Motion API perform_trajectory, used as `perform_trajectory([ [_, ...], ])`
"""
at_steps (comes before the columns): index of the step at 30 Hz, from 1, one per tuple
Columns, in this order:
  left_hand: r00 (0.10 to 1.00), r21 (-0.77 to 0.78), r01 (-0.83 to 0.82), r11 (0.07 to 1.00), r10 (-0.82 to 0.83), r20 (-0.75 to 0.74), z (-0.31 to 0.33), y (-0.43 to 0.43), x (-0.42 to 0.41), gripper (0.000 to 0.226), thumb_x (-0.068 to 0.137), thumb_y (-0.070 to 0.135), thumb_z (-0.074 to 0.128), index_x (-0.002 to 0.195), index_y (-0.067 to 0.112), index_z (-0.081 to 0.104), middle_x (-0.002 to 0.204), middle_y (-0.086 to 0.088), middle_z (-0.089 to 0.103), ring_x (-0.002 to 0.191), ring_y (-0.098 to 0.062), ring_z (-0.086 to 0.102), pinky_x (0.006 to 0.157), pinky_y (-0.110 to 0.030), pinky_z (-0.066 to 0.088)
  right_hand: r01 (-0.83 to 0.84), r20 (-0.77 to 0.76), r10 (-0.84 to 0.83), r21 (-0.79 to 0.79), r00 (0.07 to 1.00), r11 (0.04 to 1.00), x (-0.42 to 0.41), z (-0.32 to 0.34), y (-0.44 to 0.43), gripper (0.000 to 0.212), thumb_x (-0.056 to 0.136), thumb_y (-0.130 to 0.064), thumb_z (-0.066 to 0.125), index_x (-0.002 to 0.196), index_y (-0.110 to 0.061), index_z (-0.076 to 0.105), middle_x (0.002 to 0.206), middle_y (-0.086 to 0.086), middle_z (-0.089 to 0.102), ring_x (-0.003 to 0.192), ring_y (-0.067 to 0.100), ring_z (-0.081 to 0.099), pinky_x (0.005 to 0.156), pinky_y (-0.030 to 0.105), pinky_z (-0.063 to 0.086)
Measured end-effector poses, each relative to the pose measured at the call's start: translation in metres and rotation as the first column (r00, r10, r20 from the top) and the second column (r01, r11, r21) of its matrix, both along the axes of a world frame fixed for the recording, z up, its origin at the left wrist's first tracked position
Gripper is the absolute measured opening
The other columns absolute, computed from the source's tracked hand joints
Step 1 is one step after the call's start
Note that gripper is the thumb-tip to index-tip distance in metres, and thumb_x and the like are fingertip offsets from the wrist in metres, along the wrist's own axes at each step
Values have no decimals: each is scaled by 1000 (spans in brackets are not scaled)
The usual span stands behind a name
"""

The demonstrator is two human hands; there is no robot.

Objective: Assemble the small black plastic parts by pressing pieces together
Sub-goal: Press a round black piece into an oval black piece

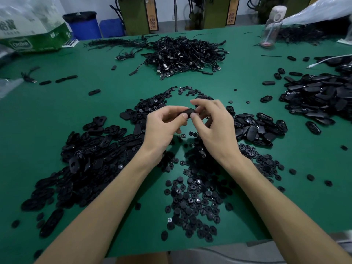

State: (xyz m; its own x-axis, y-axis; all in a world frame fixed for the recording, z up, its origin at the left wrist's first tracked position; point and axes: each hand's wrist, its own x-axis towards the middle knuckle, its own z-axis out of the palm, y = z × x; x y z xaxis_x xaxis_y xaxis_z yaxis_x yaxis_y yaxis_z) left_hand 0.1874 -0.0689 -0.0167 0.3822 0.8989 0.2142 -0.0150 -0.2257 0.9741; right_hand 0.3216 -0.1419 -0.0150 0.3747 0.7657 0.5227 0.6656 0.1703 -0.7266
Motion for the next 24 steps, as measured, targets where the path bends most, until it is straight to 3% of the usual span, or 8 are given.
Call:
perform_trajectory([
  [6,999,31,34,999,-33,-28,0,-3,0,14,93,5,74,105,13,76,86,0,78,80,-10,72,66,-22,54,-1,-127,-10,-82,992,997,4,1,1,16,98,-13,69,112,-14,75,97,-2,73,90,11,69,85,31,56],
  [12,998,23,-1,1000,2,-67,1,-2,1,13,93,1,71,102,9,76,92,-16,76,80,-16,70,66,-26,57,3,-106,-10,-60,994,998,0,0,-1,12,95,-15,72,107,-14,75,93,-3,72,85,4,66,78,19,53],
  [16,994,26,-57,998,59,-92,2,-4,4,13,89,0,71,96,11,75,94,-20,75,77,-15,65,77,-36,60,-16,-78,12,-58,997,998,-3,-1,0,10,93,-10,73,102,-14,73,91,-4,72,82,0,64,73,10,47],
  [21,993,26,-57,998,59,-98,4,-3,4,15,88,-2,70,96,10,75,93,-19,75,71,-13,66,72,-28,60,-22,-75,19,-33,997,999,-4,-1,-1,9,92,-7,73,100,-12,73,87,-5,71,81,3,64,72,11,48],
  [24,998,-19,15,1000,-16,-55,5,0,-2,14,92,1,73,103,7,77,91,-14,78,79,-15,73,72,-24,58,4,-95,-5,-10,996,1000,-2,0,-1,9,94,-11,72,102,-14,73,87,-8,71,81,3,65,72,13,48],
])
